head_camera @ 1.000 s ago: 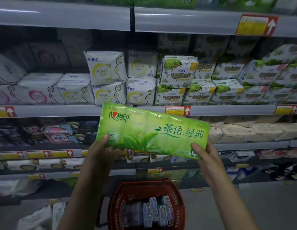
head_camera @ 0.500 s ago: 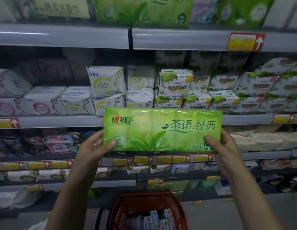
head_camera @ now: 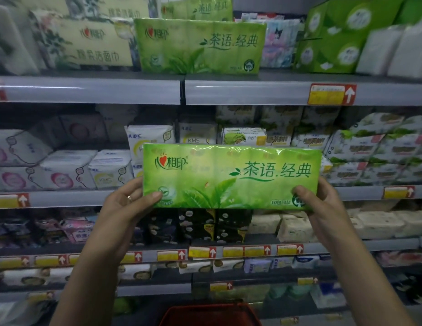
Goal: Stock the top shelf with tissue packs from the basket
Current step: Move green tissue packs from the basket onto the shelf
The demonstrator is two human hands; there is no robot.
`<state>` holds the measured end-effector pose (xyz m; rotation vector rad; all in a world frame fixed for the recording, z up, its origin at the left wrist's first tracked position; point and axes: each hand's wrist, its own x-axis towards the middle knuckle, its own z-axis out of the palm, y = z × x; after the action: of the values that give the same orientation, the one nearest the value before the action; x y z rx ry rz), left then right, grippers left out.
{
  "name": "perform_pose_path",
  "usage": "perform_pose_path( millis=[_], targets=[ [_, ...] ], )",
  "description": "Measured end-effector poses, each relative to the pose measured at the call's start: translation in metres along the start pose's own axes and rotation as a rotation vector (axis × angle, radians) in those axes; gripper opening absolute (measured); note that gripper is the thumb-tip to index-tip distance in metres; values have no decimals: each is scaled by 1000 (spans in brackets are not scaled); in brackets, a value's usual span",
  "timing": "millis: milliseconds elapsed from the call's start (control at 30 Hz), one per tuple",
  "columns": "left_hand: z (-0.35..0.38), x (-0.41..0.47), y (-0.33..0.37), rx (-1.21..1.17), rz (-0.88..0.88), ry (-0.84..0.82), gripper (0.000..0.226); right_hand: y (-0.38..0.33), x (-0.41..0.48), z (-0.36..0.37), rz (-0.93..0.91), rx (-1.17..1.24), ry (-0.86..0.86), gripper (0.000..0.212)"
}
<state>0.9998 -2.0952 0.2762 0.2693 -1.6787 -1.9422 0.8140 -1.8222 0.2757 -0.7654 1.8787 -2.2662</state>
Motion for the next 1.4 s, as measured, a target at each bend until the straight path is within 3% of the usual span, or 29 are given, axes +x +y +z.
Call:
perform_pose_path(
  millis=[233, 367, 500, 600, 767, 867, 967, 1067, 1400],
  targets=[
    [2, 17, 26, -14, 92, 39, 86, -28, 26, 10, -105, -44, -45, 81],
    [2, 28, 42, 3, 177, 64, 64, -39, 39, 17, -168, -57, -33, 83],
    [-1, 34, 60, 76, 248, 50, 77, -50, 51, 24, -211, -53, -19, 85],
    [-2, 40, 72, 78, 285, 38, 67, -58, 60, 28, -233, -46, -29, 84],
    [-2, 47, 85, 122, 327, 17, 50, -69, 71, 36, -279, -52, -56, 62],
    [-4, 53, 89, 178, 360, 7, 67, -74, 79, 40, -298, -46, -67, 60],
    [-7, 63, 95, 169, 371, 34, 60, -83, 89, 46, -316, -78, -88, 70],
    [-9, 74, 107, 109, 413, -1, 71, -92, 98, 52, -352, -115, -64, 83],
    [-19, 109, 136, 150, 427, -33, 95, -113, 128, 67, -385, -190, -87, 88]
  ],
)
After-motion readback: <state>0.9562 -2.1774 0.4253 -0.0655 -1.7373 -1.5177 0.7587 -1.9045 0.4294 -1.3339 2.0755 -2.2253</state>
